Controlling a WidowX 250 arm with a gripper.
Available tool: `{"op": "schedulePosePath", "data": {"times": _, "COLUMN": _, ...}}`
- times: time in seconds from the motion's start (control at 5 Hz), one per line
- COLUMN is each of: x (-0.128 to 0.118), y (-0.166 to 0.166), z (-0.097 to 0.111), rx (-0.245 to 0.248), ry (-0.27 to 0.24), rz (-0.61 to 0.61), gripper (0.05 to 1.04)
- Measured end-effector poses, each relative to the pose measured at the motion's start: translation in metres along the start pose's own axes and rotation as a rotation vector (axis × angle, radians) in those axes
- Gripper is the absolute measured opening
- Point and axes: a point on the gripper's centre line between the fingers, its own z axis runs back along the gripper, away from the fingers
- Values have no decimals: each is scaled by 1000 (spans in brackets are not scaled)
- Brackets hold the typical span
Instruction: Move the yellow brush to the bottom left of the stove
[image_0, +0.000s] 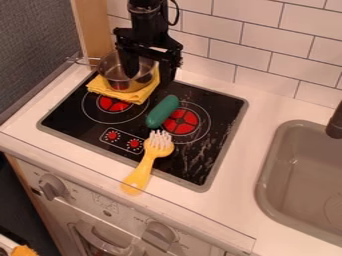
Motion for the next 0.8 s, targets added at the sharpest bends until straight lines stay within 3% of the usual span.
{"op": "schedulePosePath", "data": {"times": 0.4, "x": -28, "y": -24, "z": -13, "rx": -32, "ry": 46, "rz": -48, "gripper": 1000}}
{"op": "schedulePosePath", "data": {"times": 0.8, "x": -74, "y": -61, "z": 41, "rx": -44, "ry": -81, "rz": -185, "gripper": 1000}}
